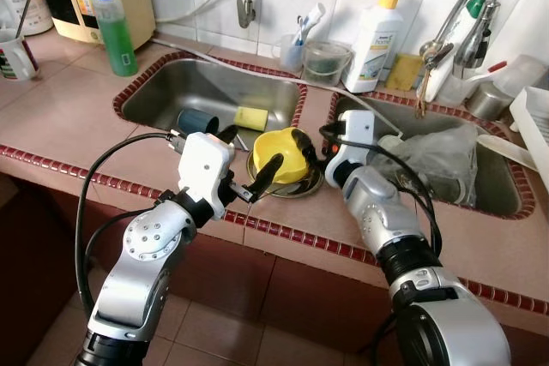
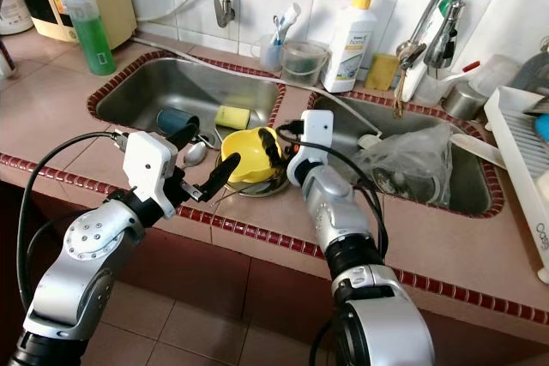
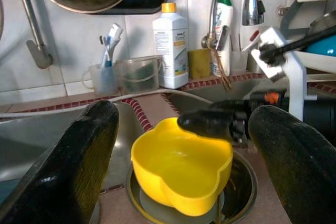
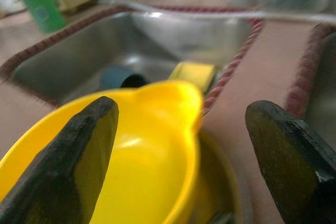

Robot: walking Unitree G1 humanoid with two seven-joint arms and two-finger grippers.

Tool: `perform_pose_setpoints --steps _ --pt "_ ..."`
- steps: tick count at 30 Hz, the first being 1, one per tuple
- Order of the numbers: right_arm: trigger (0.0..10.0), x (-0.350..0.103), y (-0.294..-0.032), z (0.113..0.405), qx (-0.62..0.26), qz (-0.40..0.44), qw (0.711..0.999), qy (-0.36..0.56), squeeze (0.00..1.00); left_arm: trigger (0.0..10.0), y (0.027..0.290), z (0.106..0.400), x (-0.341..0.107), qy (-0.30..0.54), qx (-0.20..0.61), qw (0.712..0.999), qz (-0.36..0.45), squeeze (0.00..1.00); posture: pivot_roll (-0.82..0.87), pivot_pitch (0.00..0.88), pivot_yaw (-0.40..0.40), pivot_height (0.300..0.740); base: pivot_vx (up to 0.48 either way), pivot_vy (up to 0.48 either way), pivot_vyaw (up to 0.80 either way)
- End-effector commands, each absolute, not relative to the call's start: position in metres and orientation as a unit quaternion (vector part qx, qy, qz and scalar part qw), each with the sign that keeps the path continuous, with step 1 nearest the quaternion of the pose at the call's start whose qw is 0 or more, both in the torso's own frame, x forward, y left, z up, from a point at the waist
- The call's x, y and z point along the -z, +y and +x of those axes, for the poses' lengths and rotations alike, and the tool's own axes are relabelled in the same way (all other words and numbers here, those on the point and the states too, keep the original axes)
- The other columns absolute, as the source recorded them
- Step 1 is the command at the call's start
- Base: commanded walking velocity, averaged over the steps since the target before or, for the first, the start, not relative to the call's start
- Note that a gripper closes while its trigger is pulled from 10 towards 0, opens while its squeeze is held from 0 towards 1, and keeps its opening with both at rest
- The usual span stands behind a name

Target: Kitchen organization

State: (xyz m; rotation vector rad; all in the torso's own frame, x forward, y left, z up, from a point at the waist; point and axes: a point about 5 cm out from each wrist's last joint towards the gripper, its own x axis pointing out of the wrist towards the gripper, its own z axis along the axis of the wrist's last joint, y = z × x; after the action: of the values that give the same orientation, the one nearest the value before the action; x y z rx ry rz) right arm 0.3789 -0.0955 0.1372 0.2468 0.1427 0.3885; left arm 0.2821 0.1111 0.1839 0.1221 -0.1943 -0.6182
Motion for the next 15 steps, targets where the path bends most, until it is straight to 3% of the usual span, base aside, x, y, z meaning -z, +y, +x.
perform_pose_setpoints --steps 1,9,10,11,15 --pt "10.0 -0.14 -0.094 0.381 -0.202 0.129 0.967 0.082 0.0 10.0 0.109 0.28 -0.188 -0.101 0.304 0.945 0.06 0.0 0.16 0.0 -0.113 0.74 0.0 0.0 0.0" --pt "10.0 -0.133 -0.094 0.379 -0.197 0.144 0.965 0.093 0.0 10.0 0.108 0.279 -0.189 -0.104 0.301 0.946 0.057 0.0 0.15 0.0 -0.114 0.74 0.0 0.0 0.0" --pt "9.7 -0.132 -0.095 0.378 -0.197 0.15 0.964 0.096 0.0 10.0 0.108 0.279 -0.189 -0.104 0.301 0.946 0.057 0.0 0.15 0.0 -0.114 0.74 0.0 0.0 0.0" --pt "8.7 -0.131 -0.095 0.378 -0.196 0.153 0.964 0.098 0.0 10.0 0.108 0.279 -0.19 -0.104 0.301 0.946 0.056 0.0 0.15 0.0 -0.114 0.74 0.0 0.0 0.0" --pt "8.3 -0.127 -0.099 0.376 -0.181 0.182 0.96 0.11 0.0 10.0 0.109 0.279 -0.19 -0.105 0.299 0.947 0.057 0.0 0.15 0.0 -0.114 0.74 0.0 0.0 0.0"
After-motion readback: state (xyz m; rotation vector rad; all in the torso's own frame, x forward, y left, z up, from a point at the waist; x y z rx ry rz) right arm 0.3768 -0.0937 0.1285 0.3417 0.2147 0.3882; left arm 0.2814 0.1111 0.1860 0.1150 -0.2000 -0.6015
